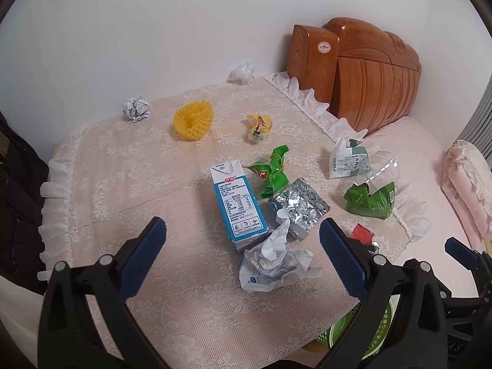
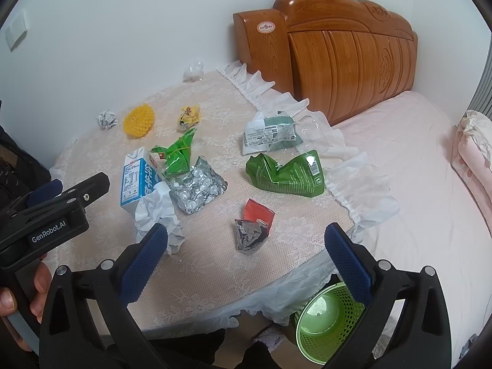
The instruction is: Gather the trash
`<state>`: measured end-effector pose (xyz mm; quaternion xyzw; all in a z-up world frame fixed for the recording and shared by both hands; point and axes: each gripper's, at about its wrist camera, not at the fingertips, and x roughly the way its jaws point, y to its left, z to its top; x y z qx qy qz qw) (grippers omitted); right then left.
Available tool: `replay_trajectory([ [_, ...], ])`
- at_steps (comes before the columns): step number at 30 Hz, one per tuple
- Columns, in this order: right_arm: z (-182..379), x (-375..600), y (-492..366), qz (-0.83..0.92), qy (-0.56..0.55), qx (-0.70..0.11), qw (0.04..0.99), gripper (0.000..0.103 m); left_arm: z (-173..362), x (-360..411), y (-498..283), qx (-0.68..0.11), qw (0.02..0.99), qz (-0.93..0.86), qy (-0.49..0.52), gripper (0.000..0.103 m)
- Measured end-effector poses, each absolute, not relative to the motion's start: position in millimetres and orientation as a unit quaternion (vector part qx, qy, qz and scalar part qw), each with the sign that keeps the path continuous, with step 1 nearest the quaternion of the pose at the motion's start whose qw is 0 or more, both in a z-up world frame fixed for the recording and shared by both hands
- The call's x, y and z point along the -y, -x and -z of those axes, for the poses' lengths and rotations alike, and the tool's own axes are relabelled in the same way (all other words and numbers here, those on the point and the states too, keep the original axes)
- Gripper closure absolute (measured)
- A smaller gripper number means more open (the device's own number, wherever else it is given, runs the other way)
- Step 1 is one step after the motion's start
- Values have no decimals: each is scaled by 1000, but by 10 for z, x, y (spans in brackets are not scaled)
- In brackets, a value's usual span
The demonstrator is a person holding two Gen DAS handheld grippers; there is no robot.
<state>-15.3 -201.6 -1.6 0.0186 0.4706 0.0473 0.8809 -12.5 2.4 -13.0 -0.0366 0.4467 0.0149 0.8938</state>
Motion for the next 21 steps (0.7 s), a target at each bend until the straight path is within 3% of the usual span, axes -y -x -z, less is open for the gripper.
replay_trajectory([
  [21, 29, 2011, 147, -47, -18, -472, 880, 2, 164, -62, 119, -449, 893, -16, 37, 8],
])
